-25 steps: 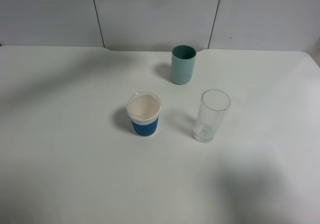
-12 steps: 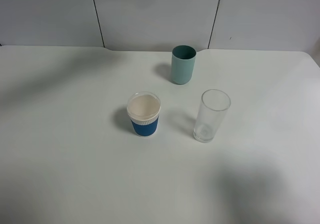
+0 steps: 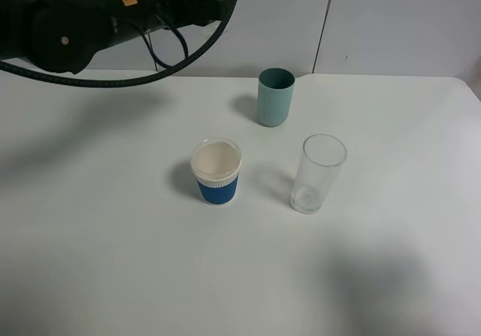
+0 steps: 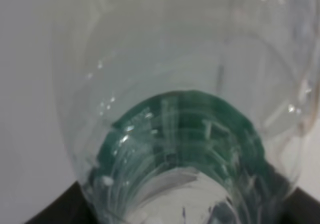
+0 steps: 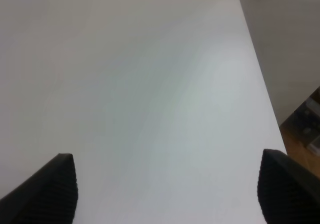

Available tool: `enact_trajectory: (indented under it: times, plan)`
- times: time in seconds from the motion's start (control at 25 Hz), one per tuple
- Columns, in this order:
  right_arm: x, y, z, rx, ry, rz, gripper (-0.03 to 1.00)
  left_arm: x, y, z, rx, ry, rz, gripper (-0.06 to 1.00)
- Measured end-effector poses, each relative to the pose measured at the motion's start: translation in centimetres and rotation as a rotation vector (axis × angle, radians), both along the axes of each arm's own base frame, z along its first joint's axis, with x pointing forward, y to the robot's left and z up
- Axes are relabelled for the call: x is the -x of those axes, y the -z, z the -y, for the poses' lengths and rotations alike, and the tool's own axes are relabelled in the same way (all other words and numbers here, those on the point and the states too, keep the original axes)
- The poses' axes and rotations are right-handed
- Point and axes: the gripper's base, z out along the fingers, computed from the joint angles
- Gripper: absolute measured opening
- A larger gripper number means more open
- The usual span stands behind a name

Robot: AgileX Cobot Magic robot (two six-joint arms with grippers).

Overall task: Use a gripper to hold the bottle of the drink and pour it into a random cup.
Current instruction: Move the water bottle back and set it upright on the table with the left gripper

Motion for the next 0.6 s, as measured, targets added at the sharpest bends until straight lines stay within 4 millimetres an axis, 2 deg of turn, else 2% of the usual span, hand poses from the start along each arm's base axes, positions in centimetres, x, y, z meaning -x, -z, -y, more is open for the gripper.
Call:
enact_trajectory:
  times: [0.2, 0.32, 0.44, 0.6]
  plan:
    - [0.0, 0.0, 0.0, 0.000, 0.000, 0.000, 0.74, -0.2, 2.7, -3.4, -0.045, -0.084, -0.078, 0.51]
    - [0.0, 0.0, 0.0, 0.000, 0.000, 0.000, 0.74, -0.5, 3.6, -5.3, -0.064, -0.133, -0.105, 0.51]
    - [0.0, 0.0, 0.0, 0.000, 0.000, 0.000, 0.74, -0.6, 4.4, -6.5, -0.110, -0.139, -0.110, 0.51]
    - [0.0, 0.0, 0.0, 0.000, 0.000, 0.000, 0.74, -1.0, 5.5, -6.9, -0.195, -0.095, -0.104, 0.51]
